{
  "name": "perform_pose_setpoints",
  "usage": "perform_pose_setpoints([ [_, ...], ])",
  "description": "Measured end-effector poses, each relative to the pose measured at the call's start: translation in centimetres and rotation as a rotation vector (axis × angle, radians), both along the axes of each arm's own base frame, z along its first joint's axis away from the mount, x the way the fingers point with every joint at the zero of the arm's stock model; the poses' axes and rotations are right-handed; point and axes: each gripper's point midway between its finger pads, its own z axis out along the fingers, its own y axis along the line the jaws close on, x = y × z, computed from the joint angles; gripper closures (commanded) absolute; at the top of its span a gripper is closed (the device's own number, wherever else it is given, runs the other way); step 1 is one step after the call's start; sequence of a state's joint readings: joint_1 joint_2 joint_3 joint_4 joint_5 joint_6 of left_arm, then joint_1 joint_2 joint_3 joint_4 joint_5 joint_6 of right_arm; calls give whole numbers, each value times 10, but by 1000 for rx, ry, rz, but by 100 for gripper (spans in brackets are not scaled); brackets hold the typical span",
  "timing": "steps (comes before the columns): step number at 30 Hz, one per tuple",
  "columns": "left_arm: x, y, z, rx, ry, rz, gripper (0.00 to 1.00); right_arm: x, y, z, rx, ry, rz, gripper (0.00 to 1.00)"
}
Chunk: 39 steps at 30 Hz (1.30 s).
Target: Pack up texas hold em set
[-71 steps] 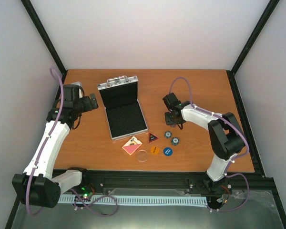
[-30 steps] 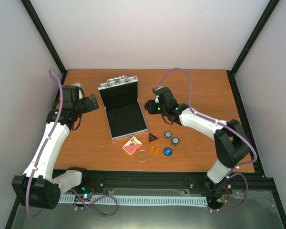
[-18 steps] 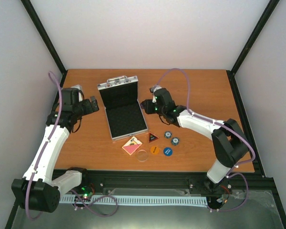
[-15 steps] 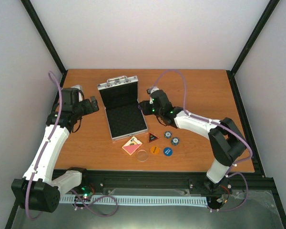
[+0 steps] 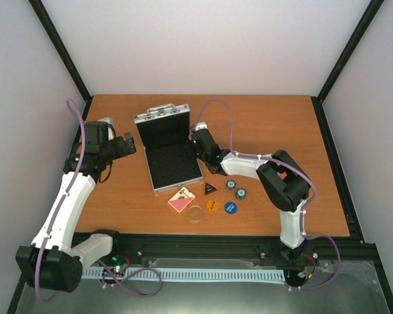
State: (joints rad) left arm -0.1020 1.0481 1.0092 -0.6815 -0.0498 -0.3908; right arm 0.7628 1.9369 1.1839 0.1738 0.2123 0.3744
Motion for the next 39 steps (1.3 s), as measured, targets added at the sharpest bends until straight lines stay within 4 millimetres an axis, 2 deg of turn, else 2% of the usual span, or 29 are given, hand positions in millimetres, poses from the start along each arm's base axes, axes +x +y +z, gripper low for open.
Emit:
perform_pose_setpoints([
  [11,0,0,-1,-1,3,-2,0,25,18,10,0,-81,1,97],
  [21,-1,0,-4,0,8,-2,0,35,29,-8,-20,-74,13,97],
  [39,-3,0,-9,2,21,-2,0,50,36,-11,-17,-101,-14,97],
])
